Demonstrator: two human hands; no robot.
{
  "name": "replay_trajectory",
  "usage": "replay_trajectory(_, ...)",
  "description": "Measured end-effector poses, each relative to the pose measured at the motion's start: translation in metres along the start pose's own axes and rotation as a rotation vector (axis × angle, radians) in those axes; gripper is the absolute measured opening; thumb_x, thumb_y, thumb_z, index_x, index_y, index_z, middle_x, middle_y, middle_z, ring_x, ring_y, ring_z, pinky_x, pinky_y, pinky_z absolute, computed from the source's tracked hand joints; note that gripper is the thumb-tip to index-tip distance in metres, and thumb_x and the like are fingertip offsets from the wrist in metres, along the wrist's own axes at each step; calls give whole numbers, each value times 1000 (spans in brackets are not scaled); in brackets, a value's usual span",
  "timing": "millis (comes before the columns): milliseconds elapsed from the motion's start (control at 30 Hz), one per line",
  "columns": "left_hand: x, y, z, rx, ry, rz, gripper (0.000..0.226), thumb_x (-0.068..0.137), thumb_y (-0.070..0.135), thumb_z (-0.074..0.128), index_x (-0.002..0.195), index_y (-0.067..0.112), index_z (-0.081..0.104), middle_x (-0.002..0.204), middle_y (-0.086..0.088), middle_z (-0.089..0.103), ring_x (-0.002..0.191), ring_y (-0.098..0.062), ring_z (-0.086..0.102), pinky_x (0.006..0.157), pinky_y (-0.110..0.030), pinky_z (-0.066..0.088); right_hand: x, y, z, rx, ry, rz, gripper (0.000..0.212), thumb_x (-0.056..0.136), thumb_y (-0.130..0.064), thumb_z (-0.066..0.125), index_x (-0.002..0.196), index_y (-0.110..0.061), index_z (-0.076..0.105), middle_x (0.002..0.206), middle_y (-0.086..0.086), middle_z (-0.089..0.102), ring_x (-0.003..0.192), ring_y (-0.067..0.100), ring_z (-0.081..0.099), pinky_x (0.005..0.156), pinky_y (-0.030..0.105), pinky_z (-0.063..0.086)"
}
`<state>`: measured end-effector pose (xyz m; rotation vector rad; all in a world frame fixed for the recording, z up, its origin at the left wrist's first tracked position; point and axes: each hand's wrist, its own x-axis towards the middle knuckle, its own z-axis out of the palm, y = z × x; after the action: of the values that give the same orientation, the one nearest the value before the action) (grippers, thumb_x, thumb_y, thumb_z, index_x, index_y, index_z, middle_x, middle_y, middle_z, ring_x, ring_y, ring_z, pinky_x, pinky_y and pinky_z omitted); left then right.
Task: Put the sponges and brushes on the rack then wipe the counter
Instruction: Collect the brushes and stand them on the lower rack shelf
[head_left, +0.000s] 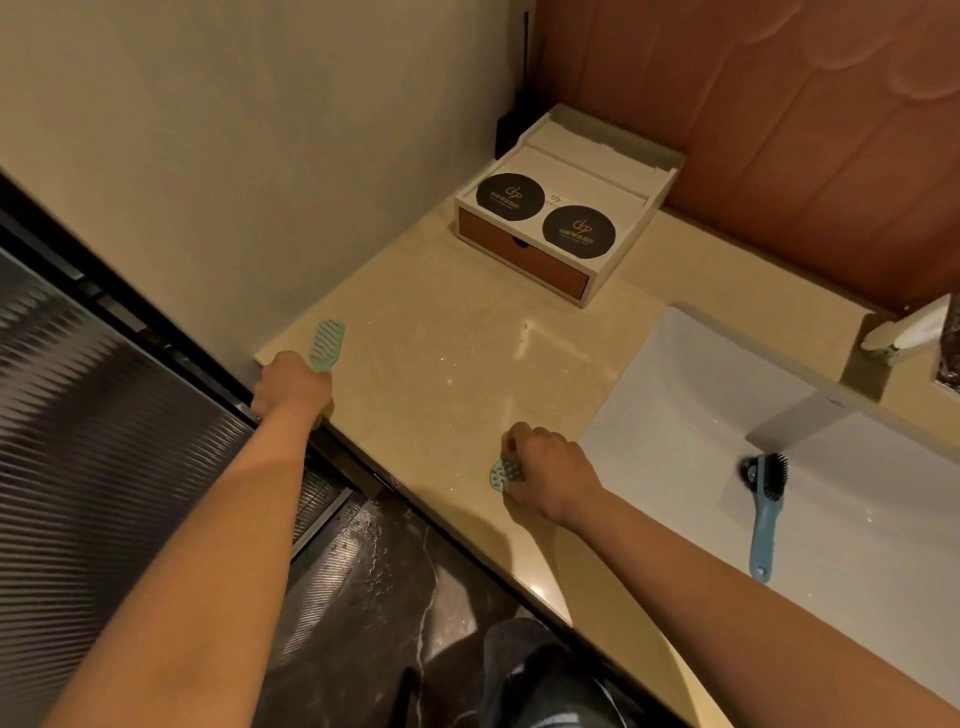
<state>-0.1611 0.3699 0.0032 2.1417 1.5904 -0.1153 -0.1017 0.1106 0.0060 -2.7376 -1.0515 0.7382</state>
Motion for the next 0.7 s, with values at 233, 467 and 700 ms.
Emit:
replay_trajectory(233,-6,1,0,-69,-68,51,36,87,24,62,112,-2,61,113,-22,63,101,-38,59,74,-38,47,-8,20,-12,158,142,36,37,84,-20,59,120,-15,49,117,10,51,106,31,52,82,36,43)
replay_trajectory(467,-48,30,10,-187,-124,301,14,86,21,61,77,13,52,87,-8,60,83,-28,57,69,-31,44,-31,46,-30,344,347,22,33,89,-17,57,120,-12,48,116,8,46,96,28,55,78,36,46)
replay_trajectory(700,-124,84,24,-336,-488,613,22,90,3,55,73,12,45,72,-1,55,74,-28,63,41,-15,41,-63,91,-47,370,553,-13,29,85,-7,60,113,-13,56,103,8,58,95,27,54,80,38,44)
